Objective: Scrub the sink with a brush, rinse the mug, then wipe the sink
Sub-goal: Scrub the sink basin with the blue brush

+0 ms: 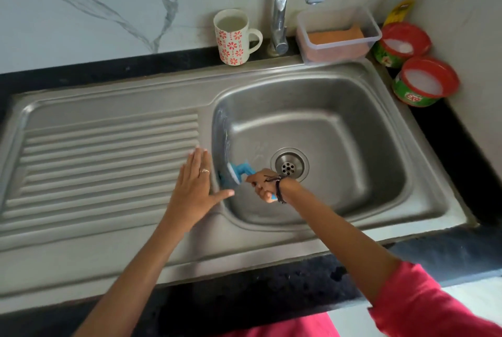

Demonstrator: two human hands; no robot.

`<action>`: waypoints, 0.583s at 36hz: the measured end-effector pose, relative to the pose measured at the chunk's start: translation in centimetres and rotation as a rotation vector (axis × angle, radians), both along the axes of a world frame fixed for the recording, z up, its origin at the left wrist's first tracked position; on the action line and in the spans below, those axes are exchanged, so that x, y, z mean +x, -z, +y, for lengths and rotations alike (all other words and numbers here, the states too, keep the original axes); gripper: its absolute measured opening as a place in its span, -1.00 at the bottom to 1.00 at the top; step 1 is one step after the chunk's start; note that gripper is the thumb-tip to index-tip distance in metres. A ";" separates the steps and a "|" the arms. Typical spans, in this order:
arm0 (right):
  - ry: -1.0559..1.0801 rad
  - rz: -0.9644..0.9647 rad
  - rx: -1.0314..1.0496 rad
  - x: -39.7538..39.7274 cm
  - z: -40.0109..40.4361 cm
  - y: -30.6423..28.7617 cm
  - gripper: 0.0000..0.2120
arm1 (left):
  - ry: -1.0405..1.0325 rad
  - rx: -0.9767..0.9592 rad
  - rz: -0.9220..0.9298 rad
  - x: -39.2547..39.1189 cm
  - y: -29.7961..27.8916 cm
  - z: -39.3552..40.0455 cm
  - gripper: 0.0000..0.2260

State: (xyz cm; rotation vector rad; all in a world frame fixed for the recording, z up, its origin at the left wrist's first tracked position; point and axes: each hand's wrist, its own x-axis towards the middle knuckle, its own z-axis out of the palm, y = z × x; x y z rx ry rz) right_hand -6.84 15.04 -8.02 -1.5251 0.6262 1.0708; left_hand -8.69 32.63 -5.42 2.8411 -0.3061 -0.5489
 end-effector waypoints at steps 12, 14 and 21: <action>-0.311 0.110 -0.030 -2.0 -3.5 -1.0 -0.71 | 0.058 0.028 0.301 -3.7 0.3 1.1 0.34; -0.238 0.061 -0.017 -0.6 -2.2 -0.9 -0.67 | 0.068 0.046 0.323 -3.6 0.3 0.9 0.34; -0.385 0.057 -0.103 -1.5 -2.6 -0.6 -0.68 | 0.055 0.102 0.328 -3.7 -0.1 0.5 0.25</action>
